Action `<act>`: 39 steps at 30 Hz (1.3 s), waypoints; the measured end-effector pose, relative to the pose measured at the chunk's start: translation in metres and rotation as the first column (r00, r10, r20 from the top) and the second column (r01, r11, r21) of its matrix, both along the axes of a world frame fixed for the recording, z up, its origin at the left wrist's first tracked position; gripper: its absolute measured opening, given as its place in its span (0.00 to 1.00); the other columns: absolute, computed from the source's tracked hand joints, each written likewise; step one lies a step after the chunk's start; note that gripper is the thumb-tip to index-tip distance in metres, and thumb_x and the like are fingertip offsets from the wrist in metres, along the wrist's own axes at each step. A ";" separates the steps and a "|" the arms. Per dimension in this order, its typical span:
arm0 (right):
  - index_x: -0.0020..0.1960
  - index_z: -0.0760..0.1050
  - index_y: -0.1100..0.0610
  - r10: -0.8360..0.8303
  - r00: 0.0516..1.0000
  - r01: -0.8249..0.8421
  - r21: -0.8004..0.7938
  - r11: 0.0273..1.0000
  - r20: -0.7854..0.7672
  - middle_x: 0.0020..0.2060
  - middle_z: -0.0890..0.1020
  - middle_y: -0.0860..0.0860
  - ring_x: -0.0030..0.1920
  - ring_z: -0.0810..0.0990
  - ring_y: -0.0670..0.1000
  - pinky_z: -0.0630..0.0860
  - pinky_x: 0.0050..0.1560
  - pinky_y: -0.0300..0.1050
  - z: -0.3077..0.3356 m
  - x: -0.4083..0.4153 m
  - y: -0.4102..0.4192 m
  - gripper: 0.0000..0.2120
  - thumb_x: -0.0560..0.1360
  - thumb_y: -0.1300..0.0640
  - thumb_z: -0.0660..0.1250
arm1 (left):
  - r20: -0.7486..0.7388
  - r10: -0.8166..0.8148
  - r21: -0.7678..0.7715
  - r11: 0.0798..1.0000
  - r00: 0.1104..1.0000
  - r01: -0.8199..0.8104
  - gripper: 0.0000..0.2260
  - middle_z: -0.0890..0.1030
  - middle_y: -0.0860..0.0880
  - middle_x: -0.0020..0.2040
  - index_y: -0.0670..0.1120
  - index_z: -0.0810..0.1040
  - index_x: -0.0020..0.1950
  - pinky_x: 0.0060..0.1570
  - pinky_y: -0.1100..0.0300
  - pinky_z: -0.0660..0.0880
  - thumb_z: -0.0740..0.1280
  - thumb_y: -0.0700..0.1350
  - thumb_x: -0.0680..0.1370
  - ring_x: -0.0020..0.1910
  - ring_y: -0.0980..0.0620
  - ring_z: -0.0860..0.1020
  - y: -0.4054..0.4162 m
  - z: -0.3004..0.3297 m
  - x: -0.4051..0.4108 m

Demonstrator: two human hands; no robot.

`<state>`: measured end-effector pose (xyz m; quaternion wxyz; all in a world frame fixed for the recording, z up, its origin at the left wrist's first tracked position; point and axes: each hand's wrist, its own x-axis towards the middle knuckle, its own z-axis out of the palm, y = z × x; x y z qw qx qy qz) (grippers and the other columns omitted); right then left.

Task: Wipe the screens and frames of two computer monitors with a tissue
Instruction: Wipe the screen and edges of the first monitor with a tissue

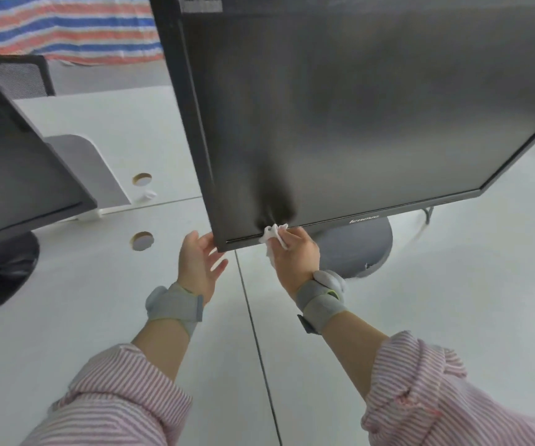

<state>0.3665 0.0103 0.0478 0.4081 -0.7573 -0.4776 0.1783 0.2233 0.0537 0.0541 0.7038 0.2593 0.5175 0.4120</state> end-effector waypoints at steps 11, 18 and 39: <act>0.43 0.81 0.53 0.329 0.937 -0.312 -0.145 0.939 0.116 0.37 0.73 0.50 0.42 0.76 0.56 0.68 0.39 0.42 0.007 -0.027 -0.015 0.12 0.73 0.53 0.59 | -0.130 -0.177 0.020 0.983 0.975 0.182 0.22 0.79 0.49 0.59 0.46 0.77 0.60 0.59 0.53 0.68 0.47 0.54 0.81 0.59 0.49 0.75 0.005 0.005 -0.015; 0.44 0.80 0.59 0.297 0.942 -0.292 -0.058 0.955 0.153 0.40 0.76 0.53 0.41 0.74 0.55 0.76 0.41 0.50 0.010 -0.049 -0.002 0.10 0.77 0.59 0.61 | -0.179 -0.197 0.050 0.977 0.964 0.209 0.20 0.78 0.50 0.60 0.50 0.75 0.60 0.61 0.52 0.67 0.47 0.53 0.82 0.61 0.49 0.74 -0.004 0.011 -0.018; 0.45 0.78 0.50 0.357 0.645 -0.258 -0.247 0.934 0.676 0.41 0.78 0.53 0.44 0.77 0.58 0.68 0.47 0.49 0.042 -0.027 -0.011 0.07 0.71 0.59 0.64 | -0.301 -0.268 0.094 0.947 0.915 0.308 0.19 0.71 0.48 0.68 0.49 0.69 0.63 0.65 0.49 0.64 0.44 0.52 0.83 0.66 0.45 0.69 -0.008 0.020 -0.016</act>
